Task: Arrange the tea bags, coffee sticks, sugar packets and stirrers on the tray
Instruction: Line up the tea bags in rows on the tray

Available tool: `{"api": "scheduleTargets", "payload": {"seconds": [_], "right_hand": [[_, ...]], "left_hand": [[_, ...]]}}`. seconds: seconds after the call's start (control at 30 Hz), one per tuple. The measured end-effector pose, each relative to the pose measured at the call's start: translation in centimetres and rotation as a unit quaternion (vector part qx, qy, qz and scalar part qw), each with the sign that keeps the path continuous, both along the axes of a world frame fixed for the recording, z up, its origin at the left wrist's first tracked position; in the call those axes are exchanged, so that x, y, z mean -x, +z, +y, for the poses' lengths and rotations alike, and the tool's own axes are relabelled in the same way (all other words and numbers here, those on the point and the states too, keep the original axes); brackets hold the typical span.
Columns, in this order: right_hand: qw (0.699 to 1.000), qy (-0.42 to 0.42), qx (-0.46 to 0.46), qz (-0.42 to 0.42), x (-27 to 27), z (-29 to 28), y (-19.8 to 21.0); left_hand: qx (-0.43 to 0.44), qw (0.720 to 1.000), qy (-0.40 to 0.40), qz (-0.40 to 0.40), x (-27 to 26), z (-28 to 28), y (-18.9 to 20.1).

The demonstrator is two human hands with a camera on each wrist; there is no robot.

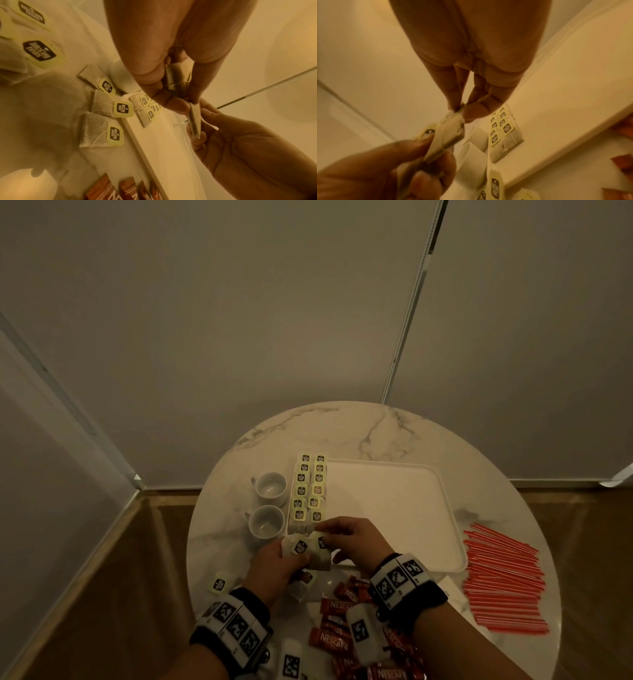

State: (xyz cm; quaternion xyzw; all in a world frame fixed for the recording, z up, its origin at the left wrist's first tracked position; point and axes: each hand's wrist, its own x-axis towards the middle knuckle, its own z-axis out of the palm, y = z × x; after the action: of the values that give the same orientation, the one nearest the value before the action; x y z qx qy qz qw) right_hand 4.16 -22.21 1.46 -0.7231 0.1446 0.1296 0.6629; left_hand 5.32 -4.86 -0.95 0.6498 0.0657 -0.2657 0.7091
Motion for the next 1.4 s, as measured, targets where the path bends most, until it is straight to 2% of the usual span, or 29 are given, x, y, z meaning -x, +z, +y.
{"api": "scheduleTargets", "payload": {"seconds": [0.13,0.23,0.37,0.47,0.53,0.63,0.73,0.8,0.93,1.1,1.27,1.4], "right_hand": [[0.999,0.009,0.041,-0.029,0.1,0.4,-0.3],[0.998,-0.007,0.050,-0.046,0.0,0.7,-0.7],[0.999,-0.015,0.041,0.006,0.0,0.8,-1.6],[0.997,-0.030,0.051,0.039,-0.3,0.3,-2.4],[0.995,-0.064,0.051,0.048,-1.0,-0.2,-2.9],[0.992,-0.099,0.054,0.056,-2.6,-0.2,-3.8],[0.991,-0.101,0.062,0.065,-4.1,0.9,-4.7],[0.991,-0.084,0.079,0.074,-4.9,1.9,-5.1],[0.984,-0.025,0.153,0.084,-6.0,3.6,-5.8],[0.952,0.017,0.299,0.065,-6.9,4.0,-6.1],[0.932,0.050,0.356,0.053,-7.1,3.9,-6.0],[0.930,0.042,0.362,0.048,-7.2,4.0,-5.9]], "left_hand": [[0.016,1.000,0.012,0.003,0.1,-0.1,-0.1],[-0.012,0.999,0.020,-0.023,0.1,-0.1,-0.3],[-0.023,0.999,0.040,-0.028,0.0,-0.2,-0.5],[-0.092,0.994,0.026,-0.046,-0.2,0.2,-1.7],[-0.164,0.982,-0.017,-0.096,-0.5,0.8,-2.9],[-0.251,0.950,-0.125,-0.137,-0.7,1.3,-3.9],[-0.316,0.913,-0.200,-0.160,-0.7,1.5,-4.7],[-0.337,0.900,-0.211,-0.176,-0.5,1.6,-4.9],[-0.344,0.900,-0.202,-0.177,-0.1,1.8,-5.0],[-0.349,0.904,-0.189,-0.156,0.4,2.3,-4.7],[-0.353,0.907,-0.180,-0.145,0.6,2.4,-4.6],[-0.357,0.906,-0.179,-0.139,0.6,2.4,-4.3]]}}
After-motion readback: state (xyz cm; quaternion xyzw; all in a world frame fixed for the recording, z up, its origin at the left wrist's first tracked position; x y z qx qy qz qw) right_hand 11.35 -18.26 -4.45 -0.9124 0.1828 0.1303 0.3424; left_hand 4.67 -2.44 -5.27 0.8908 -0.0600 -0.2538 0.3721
